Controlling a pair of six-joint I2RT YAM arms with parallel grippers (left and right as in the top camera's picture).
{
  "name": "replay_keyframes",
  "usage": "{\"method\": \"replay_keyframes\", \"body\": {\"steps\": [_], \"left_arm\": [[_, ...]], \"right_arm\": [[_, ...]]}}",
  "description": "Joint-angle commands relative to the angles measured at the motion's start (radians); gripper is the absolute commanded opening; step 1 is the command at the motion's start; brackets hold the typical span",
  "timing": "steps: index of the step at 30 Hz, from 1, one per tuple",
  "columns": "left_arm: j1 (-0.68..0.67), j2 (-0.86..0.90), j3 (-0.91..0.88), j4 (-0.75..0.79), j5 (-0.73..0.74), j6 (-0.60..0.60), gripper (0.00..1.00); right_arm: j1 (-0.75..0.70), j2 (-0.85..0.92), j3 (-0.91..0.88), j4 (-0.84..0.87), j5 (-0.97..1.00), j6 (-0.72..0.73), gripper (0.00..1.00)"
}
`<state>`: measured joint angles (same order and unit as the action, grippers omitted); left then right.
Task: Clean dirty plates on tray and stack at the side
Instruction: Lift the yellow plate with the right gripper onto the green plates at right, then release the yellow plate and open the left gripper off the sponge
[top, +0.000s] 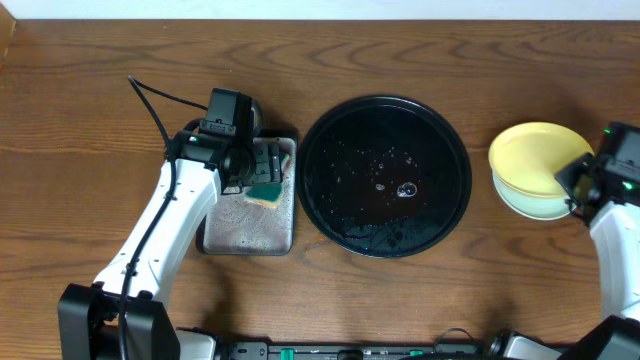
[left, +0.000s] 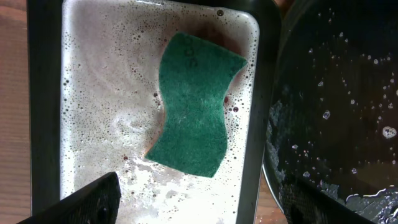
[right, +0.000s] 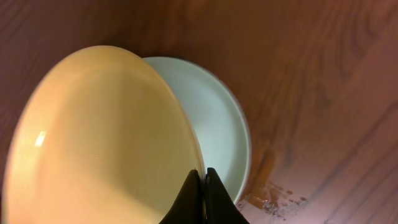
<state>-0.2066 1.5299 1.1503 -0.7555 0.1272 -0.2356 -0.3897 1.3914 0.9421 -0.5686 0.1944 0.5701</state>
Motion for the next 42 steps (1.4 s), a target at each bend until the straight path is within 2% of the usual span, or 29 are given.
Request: {"method": "replay_keyframes", "body": {"steps": [1, 4, 7, 11, 15, 19, 21, 26, 31, 37, 40, 42], "left_arm": [[0.001, 0.002, -0.001, -0.003, -0.013, -0.005, 0.82], [0.001, 0.002, -0.001, -0.003, -0.013, -0.005, 0.82], [0.001, 0.002, -0.001, -0.003, -0.013, -0.005, 0.82], [0.001, 0.002, -0.001, -0.004, -0.013, -0.005, 0.82], [0.002, 0.002, -0.001, -0.007, -0.043, -0.026, 0.82], [0.039, 0.002, -0.001, -0.041, -0.075, -0.143, 0.83], [0.066, 0.002, -0.001, -0.088, -0.064, -0.156, 0.82], [0.113, 0.002, -0.001, -0.244, -0.061, -0.146, 0.82], [0.103, -0.017, -0.012, -0.335, -0.061, -0.073, 0.82], [0.082, -0.197, -0.156, -0.279, -0.060, -0.073, 0.82], [0.070, -0.358, -0.265, -0.196, -0.061, -0.072, 0.82], [0.057, -0.502, -0.350, -0.116, -0.061, -0.072, 0.82]], "right_arm": [[-0.083, 0.002, -0.022, 0.008, -0.102, 0.040, 0.07], [-0.091, 0.002, -0.022, 0.027, -0.132, -0.009, 0.21], [-0.078, 0.002, -0.022, 0.066, -0.215, -0.108, 0.45], [-0.037, 0.002, -0.022, 0.114, -0.454, -0.274, 0.55], [0.047, 0.002, -0.022, 0.129, -0.680, -0.468, 0.70], [0.160, 0.002, -0.022, 0.063, -0.665, -0.557, 0.88], [0.222, 0.002, -0.022, 0.000, -0.604, -0.578, 0.99], [0.343, 0.002, -0.019, -0.161, -0.448, -0.582, 0.99], [0.381, -0.012, -0.019, -0.293, -0.430, -0.567, 0.99], [0.386, -0.168, -0.034, -0.328, -0.430, -0.575, 0.99], [0.402, -0.333, -0.082, -0.268, -0.424, -0.632, 0.99], [0.410, -0.459, -0.127, -0.224, -0.377, -0.617, 0.99]]}}
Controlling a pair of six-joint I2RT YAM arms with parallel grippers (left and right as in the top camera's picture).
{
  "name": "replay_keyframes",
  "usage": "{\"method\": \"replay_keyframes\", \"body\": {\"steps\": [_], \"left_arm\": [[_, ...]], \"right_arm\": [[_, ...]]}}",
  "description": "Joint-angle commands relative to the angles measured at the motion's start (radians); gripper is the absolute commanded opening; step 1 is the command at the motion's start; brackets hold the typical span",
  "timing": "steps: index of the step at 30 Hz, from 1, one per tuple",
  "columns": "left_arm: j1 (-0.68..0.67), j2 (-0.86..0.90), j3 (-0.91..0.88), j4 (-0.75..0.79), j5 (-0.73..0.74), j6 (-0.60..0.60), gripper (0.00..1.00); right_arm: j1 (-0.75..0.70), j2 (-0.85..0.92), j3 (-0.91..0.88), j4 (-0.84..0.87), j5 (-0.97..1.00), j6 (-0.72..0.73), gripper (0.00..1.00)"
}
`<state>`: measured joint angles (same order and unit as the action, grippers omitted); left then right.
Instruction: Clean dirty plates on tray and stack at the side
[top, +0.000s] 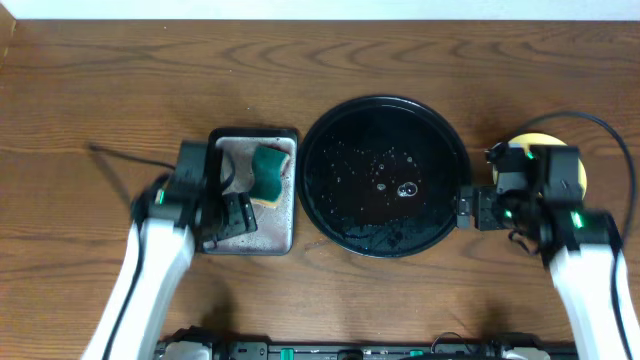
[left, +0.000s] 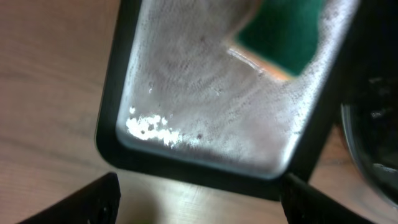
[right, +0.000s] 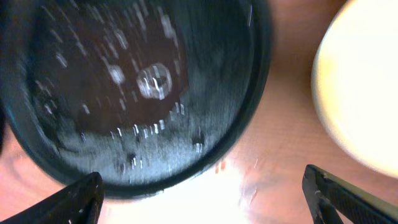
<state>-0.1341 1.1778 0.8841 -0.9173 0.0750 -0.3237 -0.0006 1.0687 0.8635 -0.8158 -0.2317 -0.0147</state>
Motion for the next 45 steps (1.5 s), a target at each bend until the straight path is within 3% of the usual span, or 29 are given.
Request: {"method": "replay_keyframes", "body": {"steps": [1, 4, 5, 12, 31, 36, 45], "left_arm": [[-0.022, -0.230, -0.127, 0.088, -0.009, 0.015, 0.82], [-0.026, -0.462, -0.230, 0.167, -0.009, 0.005, 0.84], [-0.026, -0.516, -0.244, 0.168, -0.009, 0.005, 0.94], [-0.026, -0.727, -0.257, 0.160, -0.009, 0.005, 0.94], [-0.026, -0.741, -0.257, 0.160, -0.009, 0.005, 0.94], [-0.026, -0.741, -0.257, 0.160, -0.009, 0.005, 0.94], [-0.026, -0.741, -0.257, 0.160, -0.009, 0.005, 0.94]], "right_arm": [[0.021, -0.187, -0.068, 0.035, 0.071, -0.014, 0.99], [0.020, -0.356, -0.124, 0.074, 0.105, 0.017, 0.99], [0.020, -0.386, -0.131, 0.071, 0.105, 0.018, 0.99], [0.020, -0.491, -0.137, 0.060, 0.104, 0.018, 0.99], [0.021, -0.487, -0.137, 0.053, 0.106, 0.016, 0.99], [0.036, -0.558, -0.142, -0.029, 0.146, 0.010, 0.99], [0.052, -0.834, -0.384, 0.301, 0.145, 0.043, 0.99]]}}
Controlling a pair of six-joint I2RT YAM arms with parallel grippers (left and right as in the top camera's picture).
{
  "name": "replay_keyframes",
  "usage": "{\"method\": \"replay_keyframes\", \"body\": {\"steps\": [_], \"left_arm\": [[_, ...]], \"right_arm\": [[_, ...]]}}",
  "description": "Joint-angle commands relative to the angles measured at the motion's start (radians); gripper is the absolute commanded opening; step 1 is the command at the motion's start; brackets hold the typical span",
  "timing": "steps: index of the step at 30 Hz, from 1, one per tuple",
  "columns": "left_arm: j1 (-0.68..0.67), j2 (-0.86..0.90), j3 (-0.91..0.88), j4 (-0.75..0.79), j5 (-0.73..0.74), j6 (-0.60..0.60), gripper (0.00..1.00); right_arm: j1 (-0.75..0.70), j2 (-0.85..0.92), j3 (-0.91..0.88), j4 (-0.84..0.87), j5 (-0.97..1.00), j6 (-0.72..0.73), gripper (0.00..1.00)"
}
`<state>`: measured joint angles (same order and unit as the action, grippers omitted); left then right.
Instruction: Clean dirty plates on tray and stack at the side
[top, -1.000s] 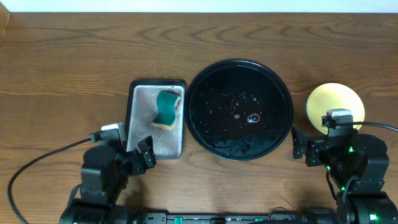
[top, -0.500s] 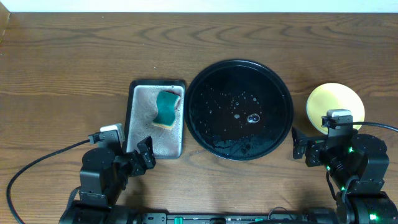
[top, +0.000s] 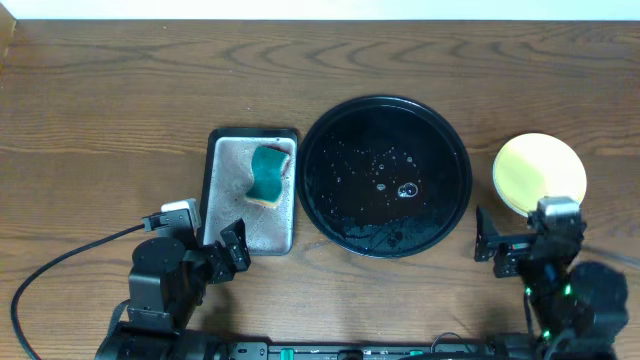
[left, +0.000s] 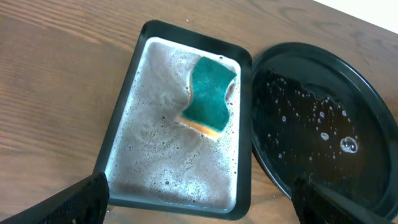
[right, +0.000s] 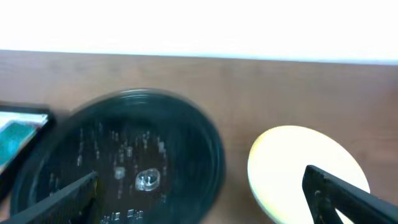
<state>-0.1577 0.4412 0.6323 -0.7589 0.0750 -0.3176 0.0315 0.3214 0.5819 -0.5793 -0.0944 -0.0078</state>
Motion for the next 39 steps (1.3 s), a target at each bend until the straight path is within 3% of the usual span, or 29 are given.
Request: {"method": "replay_keyframes", "body": {"steps": [1, 13, 20, 39], "left_arm": [[-0.002, -0.004, -0.005, 0.002, -0.009, -0.001, 0.94], [-0.002, -0.004, -0.005, 0.002, -0.009, -0.001, 0.94], [-0.002, -0.004, -0.005, 0.002, -0.009, -0.001, 0.94], [-0.002, -0.004, -0.005, 0.002, -0.009, -0.001, 0.95]], "right_arm": [[0.026, -0.124, -0.146, 0.116, 0.008, 0.046, 0.99], [0.048, -0.304, -0.557, 0.666, 0.000, -0.007, 0.99], [0.048, -0.316, -0.576, 0.509, -0.011, -0.058, 0.99], [0.048, -0.315, -0.576, 0.513, -0.011, -0.050, 0.99]]}}
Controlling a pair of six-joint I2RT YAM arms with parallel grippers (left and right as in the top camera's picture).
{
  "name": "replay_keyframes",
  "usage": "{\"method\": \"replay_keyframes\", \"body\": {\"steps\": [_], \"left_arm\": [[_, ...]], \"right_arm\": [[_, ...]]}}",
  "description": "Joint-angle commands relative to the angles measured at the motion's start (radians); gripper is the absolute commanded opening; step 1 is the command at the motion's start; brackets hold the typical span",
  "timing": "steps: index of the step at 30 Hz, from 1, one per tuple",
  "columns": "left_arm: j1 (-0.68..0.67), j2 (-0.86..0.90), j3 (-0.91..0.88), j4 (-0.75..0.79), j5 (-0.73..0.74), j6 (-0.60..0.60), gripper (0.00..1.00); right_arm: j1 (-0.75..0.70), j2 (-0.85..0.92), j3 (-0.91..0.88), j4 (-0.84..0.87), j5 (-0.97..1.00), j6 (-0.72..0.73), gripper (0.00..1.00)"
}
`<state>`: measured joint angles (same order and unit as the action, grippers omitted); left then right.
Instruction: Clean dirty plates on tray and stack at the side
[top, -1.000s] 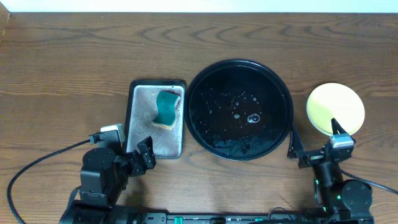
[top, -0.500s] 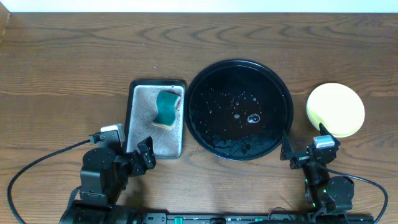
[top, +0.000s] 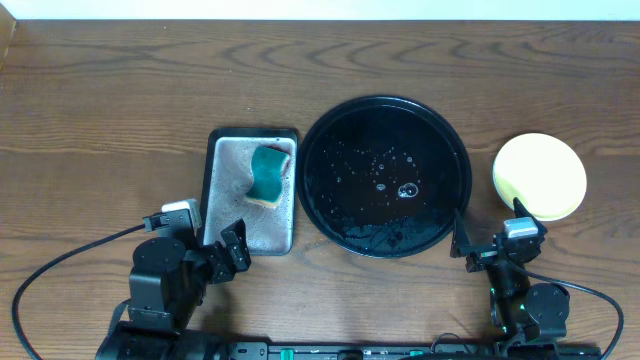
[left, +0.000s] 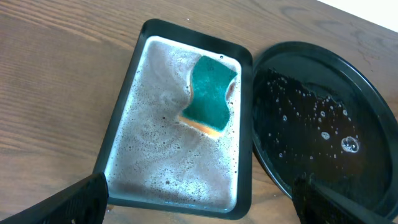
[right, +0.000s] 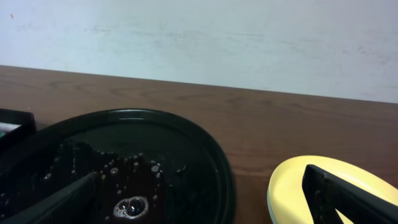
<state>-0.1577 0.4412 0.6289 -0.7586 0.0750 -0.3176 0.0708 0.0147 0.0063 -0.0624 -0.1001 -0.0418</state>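
The round black tray (top: 385, 175) sits mid-table, wet and bubbly, with no plate on it; the same tray (right: 118, 162) fills the left of the right wrist view. A yellow plate (top: 540, 177) rests at the right side, and anything beneath it is hidden. That yellow plate (right: 298, 186) also shows in the right wrist view. My left gripper (top: 232, 255) hangs open at the front left, well short of the tray, holding nothing. My right gripper (top: 490, 238) is open at the front right, between tray and plate, nearer the front edge.
A rectangular pan (top: 222, 205) of soapy water lies left of the tray, with a green sponge (top: 267, 175) in its far right part. The sponge (left: 208, 96) and pan (left: 124, 149) show in the left wrist view. Bare wood surrounds everything.
My right arm has drawn back further toward the front edge, and its camera now looks level across the table. The left arm, sponge, tray and plate have not moved.
First my left gripper hung open over the sponge in the pan while my right was shut on the yellow plate's rim over a paler plate. Then the plate lay flat, released, with both grippers open. Both arms later stood at the front edge, as now.
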Motion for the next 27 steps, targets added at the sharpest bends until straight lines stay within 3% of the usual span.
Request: {"method": "replay_keyframes", "body": {"steps": [1, 22, 27], "left_arm": [[-0.002, -0.004, -0.002, 0.001, -0.009, -0.001, 0.95], [-0.002, -0.008, -0.003, 0.001, -0.009, -0.001, 0.95], [0.090, -0.086, -0.028, -0.008, -0.015, 0.032, 0.95]], "right_arm": [[0.008, -0.008, -0.001, -0.003, -0.005, -0.016, 0.99], [0.008, -0.008, -0.001, -0.003, -0.005, -0.016, 0.99], [0.008, -0.008, -0.001, -0.003, -0.005, -0.016, 0.99]]}}
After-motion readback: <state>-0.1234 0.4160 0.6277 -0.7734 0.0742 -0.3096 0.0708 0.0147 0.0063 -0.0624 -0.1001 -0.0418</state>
